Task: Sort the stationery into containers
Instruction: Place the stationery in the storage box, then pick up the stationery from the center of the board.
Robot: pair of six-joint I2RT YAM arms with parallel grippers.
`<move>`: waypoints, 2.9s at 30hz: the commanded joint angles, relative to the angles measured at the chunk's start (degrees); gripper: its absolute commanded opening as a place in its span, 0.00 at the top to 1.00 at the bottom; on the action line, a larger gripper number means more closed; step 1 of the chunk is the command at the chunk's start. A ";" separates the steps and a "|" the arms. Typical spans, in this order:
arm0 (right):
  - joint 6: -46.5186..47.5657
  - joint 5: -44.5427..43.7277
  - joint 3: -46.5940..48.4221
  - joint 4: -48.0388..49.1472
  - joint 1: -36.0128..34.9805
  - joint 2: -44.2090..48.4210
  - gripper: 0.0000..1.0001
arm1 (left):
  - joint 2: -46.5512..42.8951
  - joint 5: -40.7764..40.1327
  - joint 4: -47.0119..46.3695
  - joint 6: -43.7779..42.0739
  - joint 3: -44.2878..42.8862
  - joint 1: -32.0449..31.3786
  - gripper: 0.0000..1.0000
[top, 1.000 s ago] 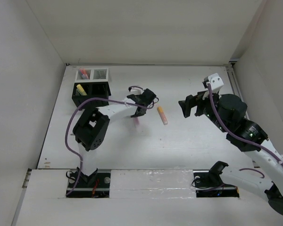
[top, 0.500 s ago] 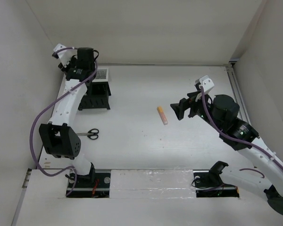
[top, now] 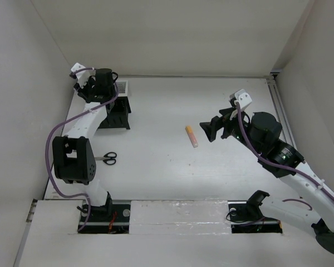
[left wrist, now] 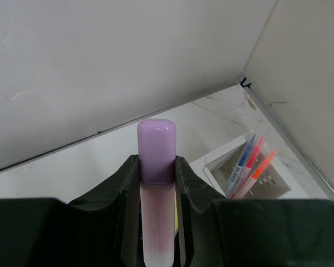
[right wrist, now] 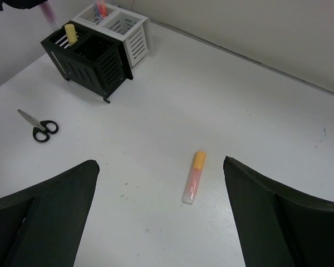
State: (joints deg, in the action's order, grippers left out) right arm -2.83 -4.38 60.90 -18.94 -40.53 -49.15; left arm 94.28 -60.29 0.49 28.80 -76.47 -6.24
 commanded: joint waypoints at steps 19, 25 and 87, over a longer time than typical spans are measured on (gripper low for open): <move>-0.42 1.39 -0.61 4.17 0.28 -0.51 0.00 | 6.09 -0.70 -8.31 -3.48 0.35 0.53 0.46; -0.42 1.39 -0.61 4.70 0.28 -0.51 0.00 | 4.87 -1.23 -9.01 -4.71 0.35 -1.14 0.37; -1.48 -21.90 7.21 -11.47 1.33 14.96 0.00 | 46.43 35.77 47.67 32.73 -40.52 -41.40 0.43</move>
State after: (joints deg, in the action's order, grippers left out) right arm -3.84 -26.72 68.01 -34.81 -39.66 -34.83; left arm 137.25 -25.80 44.91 61.98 -117.80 -48.36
